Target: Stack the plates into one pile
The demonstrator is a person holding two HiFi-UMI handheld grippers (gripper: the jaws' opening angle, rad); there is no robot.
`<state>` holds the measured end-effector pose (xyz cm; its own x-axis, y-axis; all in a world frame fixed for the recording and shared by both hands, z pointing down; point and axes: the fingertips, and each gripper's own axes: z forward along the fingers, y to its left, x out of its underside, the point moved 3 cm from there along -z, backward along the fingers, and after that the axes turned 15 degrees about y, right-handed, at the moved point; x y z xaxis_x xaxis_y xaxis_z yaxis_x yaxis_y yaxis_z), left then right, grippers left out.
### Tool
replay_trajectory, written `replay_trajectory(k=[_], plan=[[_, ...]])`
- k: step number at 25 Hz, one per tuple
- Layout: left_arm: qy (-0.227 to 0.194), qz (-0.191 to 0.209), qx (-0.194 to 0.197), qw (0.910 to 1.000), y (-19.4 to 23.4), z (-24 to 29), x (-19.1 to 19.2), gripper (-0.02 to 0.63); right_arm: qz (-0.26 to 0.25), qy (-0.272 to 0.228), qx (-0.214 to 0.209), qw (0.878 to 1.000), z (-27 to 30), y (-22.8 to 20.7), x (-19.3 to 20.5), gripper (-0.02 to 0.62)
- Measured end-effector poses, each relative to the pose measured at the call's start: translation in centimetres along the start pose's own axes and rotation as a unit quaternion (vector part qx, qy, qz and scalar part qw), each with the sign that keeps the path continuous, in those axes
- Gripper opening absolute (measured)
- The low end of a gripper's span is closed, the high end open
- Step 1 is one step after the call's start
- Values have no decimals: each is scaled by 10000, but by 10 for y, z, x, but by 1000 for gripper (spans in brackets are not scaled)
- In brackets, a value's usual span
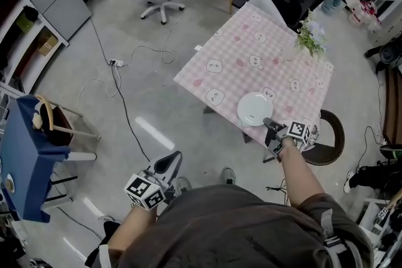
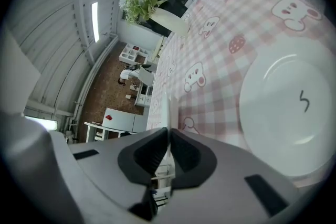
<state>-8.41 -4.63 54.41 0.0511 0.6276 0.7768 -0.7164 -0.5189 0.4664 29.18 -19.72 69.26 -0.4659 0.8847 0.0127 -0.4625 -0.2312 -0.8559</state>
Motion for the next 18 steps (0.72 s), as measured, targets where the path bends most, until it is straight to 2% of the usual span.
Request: replay_trajectory(k=[10, 18], plan=[[171, 198, 368, 9990, -26, 29, -9, 5, 74, -307, -60, 9995, -89, -29, 6, 15], [358, 382, 670, 9964, -63, 58, -5, 5, 472, -495, 136, 9976, -155, -85, 24, 14]])
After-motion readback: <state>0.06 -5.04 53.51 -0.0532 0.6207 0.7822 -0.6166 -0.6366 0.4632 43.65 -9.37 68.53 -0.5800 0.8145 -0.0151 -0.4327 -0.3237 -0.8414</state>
